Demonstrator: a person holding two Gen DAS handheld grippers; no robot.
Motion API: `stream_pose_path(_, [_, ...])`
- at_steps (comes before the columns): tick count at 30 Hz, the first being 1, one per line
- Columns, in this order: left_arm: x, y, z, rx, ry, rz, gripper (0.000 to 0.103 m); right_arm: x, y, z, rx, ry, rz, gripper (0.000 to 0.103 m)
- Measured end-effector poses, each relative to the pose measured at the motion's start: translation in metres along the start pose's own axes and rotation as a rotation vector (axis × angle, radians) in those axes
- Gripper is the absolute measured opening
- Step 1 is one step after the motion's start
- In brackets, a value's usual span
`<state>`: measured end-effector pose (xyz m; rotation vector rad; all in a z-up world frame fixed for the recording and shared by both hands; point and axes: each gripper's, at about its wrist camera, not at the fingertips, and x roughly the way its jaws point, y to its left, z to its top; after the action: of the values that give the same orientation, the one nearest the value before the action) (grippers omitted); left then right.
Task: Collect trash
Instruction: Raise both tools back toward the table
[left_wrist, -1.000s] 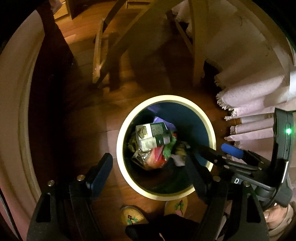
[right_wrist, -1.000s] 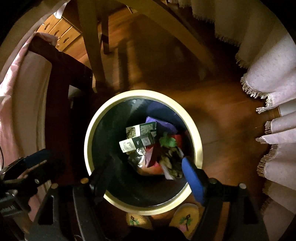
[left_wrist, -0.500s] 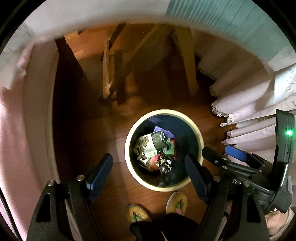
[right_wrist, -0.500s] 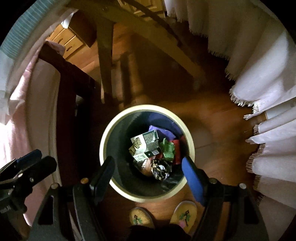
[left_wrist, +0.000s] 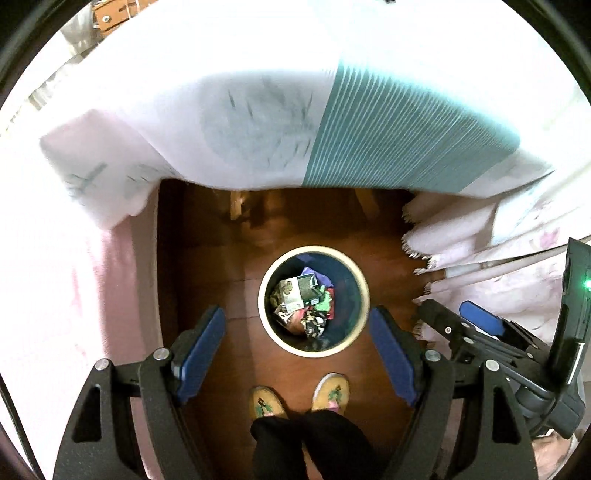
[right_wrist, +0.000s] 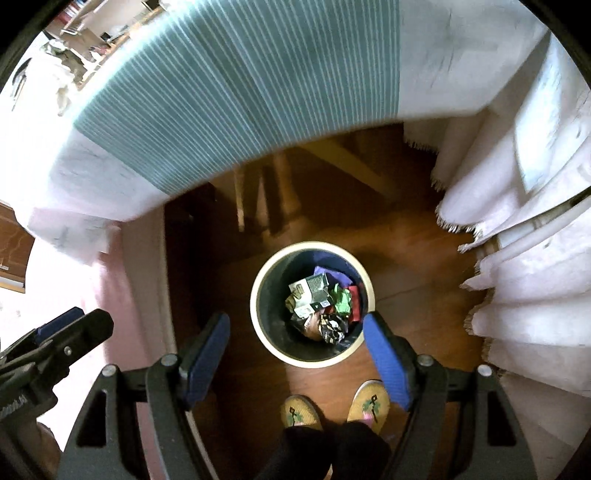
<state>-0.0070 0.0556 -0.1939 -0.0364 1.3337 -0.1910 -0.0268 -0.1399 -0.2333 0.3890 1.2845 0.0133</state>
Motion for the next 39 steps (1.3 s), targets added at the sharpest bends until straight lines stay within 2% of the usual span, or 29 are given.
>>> stream_pose_path(9, [-0.126, -0.016, 0.018, -0.026, -0.115, 0.013, 0.079, -0.125, 0.028, 0.029, -0.081, -0.107, 0.046, 0.075])
stream_pose_path(14, [-0.178, -0.028, 0.027, -0.003, -0.193, 0.065, 0.084, -0.176, 0.038, 0.038, -0.119, -0.178, 0.077, 0.075])
stream_pose_path(19, [-0.221, -0.036, 0.036, -0.002, -0.254, 0.073, 0.084, -0.212, 0.046, 0.048, -0.179, -0.249, 0.078, 0.075])
stream_pose_path(30, [-0.273, -0.048, 0.051, -0.013, -0.348, 0.075, 0.085, -0.256, 0.059, 0.071, -0.264, -0.327, 0.113, 0.075])
stream_pose_path(39, [-0.274, -0.034, 0.092, 0.014, -0.366, 0.045, 0.085, -0.258, 0.088, 0.098, -0.278, -0.354, 0.101, 0.075])
